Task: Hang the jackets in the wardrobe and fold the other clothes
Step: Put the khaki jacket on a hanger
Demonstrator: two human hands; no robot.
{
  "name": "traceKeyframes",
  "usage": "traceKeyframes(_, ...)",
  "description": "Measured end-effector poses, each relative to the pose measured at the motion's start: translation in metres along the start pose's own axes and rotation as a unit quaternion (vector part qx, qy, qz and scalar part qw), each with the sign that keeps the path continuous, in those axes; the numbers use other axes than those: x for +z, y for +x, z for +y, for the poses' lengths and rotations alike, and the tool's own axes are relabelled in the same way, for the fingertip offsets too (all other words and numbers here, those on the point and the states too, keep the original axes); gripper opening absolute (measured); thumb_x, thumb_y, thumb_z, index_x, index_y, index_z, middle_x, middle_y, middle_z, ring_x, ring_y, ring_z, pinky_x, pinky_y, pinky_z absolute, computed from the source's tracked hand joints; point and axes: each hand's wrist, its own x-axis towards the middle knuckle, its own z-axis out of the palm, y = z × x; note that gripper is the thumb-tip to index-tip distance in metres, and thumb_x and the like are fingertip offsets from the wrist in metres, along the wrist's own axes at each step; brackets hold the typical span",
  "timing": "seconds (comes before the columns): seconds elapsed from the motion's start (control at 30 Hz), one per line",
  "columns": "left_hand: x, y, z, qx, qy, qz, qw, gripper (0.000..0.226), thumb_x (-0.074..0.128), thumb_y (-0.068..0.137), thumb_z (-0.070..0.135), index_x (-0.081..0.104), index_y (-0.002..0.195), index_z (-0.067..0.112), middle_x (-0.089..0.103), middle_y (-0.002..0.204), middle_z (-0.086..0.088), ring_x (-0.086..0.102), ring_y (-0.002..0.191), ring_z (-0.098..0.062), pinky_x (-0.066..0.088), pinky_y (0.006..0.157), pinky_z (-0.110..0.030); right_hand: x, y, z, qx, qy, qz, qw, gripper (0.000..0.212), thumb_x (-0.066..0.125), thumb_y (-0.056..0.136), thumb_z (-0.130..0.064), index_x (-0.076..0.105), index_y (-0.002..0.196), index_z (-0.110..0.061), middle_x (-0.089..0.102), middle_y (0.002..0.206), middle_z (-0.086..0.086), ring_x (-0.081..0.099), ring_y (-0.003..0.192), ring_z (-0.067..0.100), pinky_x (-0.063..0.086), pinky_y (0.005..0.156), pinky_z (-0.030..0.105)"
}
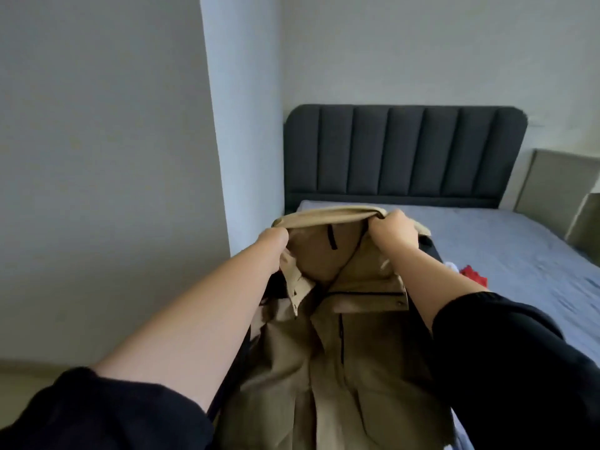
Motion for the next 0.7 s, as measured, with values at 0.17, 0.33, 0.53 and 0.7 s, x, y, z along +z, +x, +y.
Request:
traceKeyframes(0.17,0.020,0.067,-0.069,-0.133,-0.185,0.002,0.974,0.019,0.041,0.097,0.014,0.057,0.105,0.022,0.061,0.100,-0.008,0.054,0.075,-0.022,0.046,0.059,-0.031,0.073,0.018,0.053,0.088,0.028,-0.088,0.992,0.021,0.053,0.084,-0.015,0.047,0.065,-0.008,0.050,0.063,0.005,0.053,0.073,0.027,0.037,0.058,0.027)
traceKeyframes(0.33,0.043,0.123,-0.045,-0.087,-0.322,-0.051,0.941,0.042,0.033,0.095,-0.002,0.042,0.133,0.013,0.053,0.124,-0.020,0.057,0.105,-0.039,0.052,0.067,-0.049,0.095,0.069,0.043,0.028,0.069,-0.042,0.996,0.024,0.050,0.086,-0.010,0.056,0.109,-0.003,0.062,0.097,0.013,0.057,0.089,0.027,0.040,0.066,0.027)
traceKeyframes(0.53,0.055,0.170,-0.059,0.013,-0.165,-0.248,0.954,0.072,0.041,0.101,0.023,-0.012,0.146,0.043,0.016,0.157,-0.002,0.037,0.135,-0.029,0.044,0.094,-0.043,0.126,0.101,0.037,0.042,0.342,-0.099,0.933,0.074,0.046,0.097,-0.024,-0.005,0.150,-0.027,0.015,0.157,0.005,0.027,0.139,0.020,0.024,0.108,0.030)
traceKeyframes(0.7,0.043,0.185,-0.203,0.024,0.274,-0.180,0.945,0.063,0.043,0.097,0.020,0.011,0.150,0.032,0.023,0.155,-0.007,0.035,0.135,-0.029,0.033,0.109,-0.041,0.237,-0.004,0.132,0.059,0.043,-0.190,0.979,0.059,0.045,0.095,-0.024,0.019,0.147,-0.012,0.038,0.143,0.004,0.031,0.137,0.026,0.030,0.106,0.034)
